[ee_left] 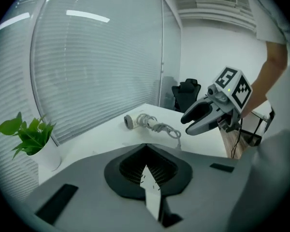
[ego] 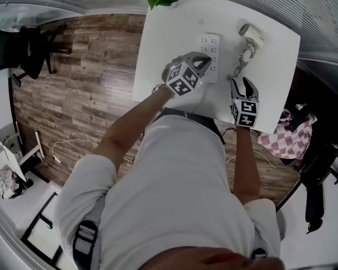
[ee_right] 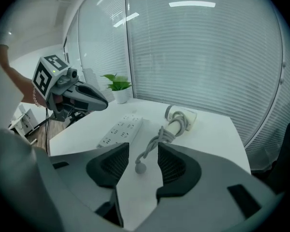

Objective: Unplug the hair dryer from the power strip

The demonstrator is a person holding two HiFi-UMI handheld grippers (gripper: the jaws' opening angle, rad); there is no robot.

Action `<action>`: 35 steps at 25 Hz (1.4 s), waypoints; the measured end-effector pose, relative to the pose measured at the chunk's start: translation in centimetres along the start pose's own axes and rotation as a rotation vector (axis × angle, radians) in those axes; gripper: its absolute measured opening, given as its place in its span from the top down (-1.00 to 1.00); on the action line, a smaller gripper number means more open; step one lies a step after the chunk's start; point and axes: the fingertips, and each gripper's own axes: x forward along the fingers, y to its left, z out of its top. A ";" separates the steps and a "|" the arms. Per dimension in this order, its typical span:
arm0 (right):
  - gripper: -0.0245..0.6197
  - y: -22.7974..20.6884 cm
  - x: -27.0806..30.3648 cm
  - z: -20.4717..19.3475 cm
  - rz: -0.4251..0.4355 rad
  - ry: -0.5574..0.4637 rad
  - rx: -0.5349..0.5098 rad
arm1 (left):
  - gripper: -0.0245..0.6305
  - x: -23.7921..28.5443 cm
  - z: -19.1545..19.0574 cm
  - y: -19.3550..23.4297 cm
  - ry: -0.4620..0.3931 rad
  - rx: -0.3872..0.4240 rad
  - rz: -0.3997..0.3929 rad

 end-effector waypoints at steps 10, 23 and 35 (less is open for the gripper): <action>0.48 2.4 -6.0 8.6 0.065 -0.193 0.002 | 0.86 -7.7 7.7 -0.7 -0.264 -0.165 0.034; 0.74 7.6 -14.9 19.6 0.220 -0.390 0.023 | 0.86 -18.1 17.2 -4.0 -0.554 -0.190 0.063; 0.82 10.9 -20.2 23.2 0.311 -0.484 -0.045 | 0.86 -23.0 20.5 -5.7 -0.633 -0.170 0.063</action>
